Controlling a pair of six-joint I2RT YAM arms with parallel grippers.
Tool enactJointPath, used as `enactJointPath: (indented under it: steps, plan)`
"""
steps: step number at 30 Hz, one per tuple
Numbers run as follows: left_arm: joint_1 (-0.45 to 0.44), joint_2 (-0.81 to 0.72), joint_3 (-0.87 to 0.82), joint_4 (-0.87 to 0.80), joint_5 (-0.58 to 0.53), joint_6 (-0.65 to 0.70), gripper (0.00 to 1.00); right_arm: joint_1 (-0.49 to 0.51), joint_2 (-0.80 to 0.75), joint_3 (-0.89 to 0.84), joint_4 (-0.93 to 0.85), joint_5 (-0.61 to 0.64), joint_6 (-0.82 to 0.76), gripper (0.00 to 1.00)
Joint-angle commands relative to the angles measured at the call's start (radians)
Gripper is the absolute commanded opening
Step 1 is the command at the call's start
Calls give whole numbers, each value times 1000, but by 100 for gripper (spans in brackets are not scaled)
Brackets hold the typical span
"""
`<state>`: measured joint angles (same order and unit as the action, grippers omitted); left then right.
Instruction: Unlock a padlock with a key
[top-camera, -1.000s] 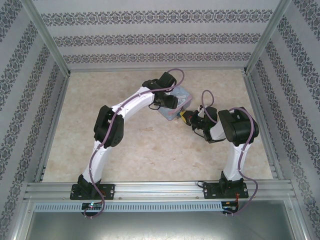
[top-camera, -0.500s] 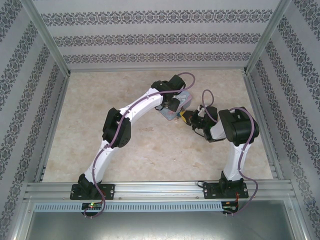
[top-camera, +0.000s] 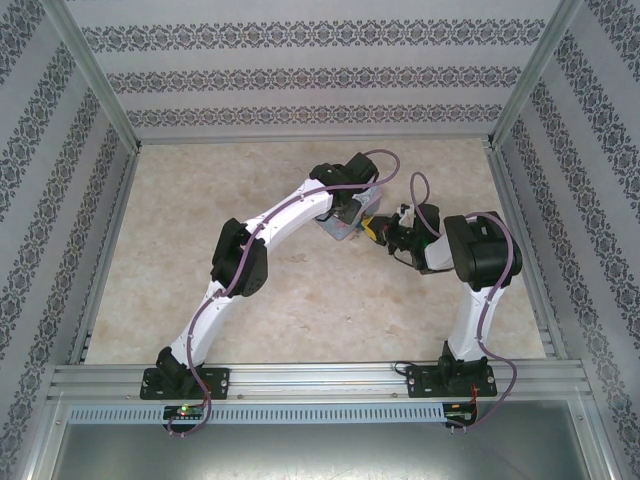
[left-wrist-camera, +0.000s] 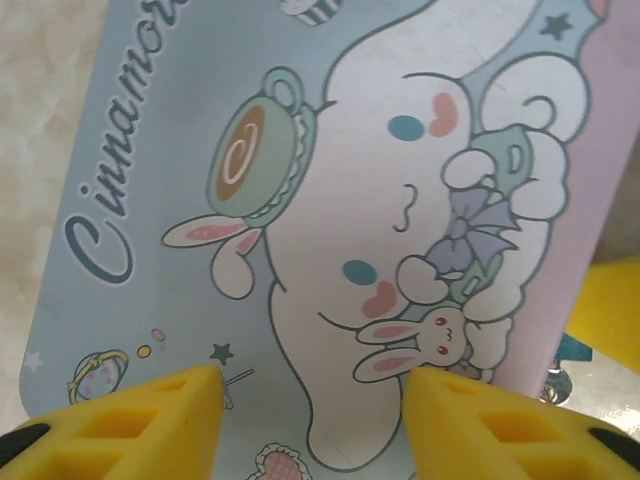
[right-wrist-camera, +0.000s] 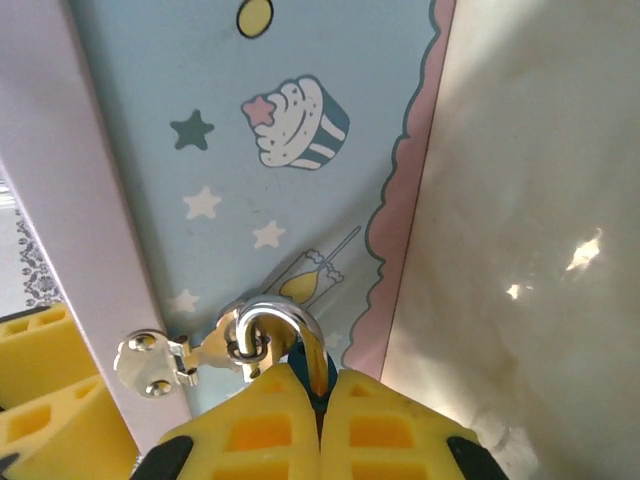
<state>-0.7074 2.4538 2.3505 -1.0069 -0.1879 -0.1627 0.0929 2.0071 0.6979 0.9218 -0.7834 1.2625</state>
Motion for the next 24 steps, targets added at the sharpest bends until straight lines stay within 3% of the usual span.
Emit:
enactJointPath:
  steps: [1, 3, 10, 13, 24]
  plan:
    - [20, 146, -68, -248, -40, 54, 51, -33, -7, 67, -99, 6, -51, 0]
    - [19, 152, -69, -253, -35, 59, 49, -38, -15, 94, -168, 4, -83, 0]
    - [19, 165, -78, -258, -9, 68, 48, -36, -96, 256, -689, 78, -380, 0]
    - [19, 172, -77, -257, 4, 68, 47, -39, -112, 314, -809, 116, -447, 0]
    - [19, 181, -85, -262, 27, 69, 46, -39, -80, 430, -963, 165, -517, 0]
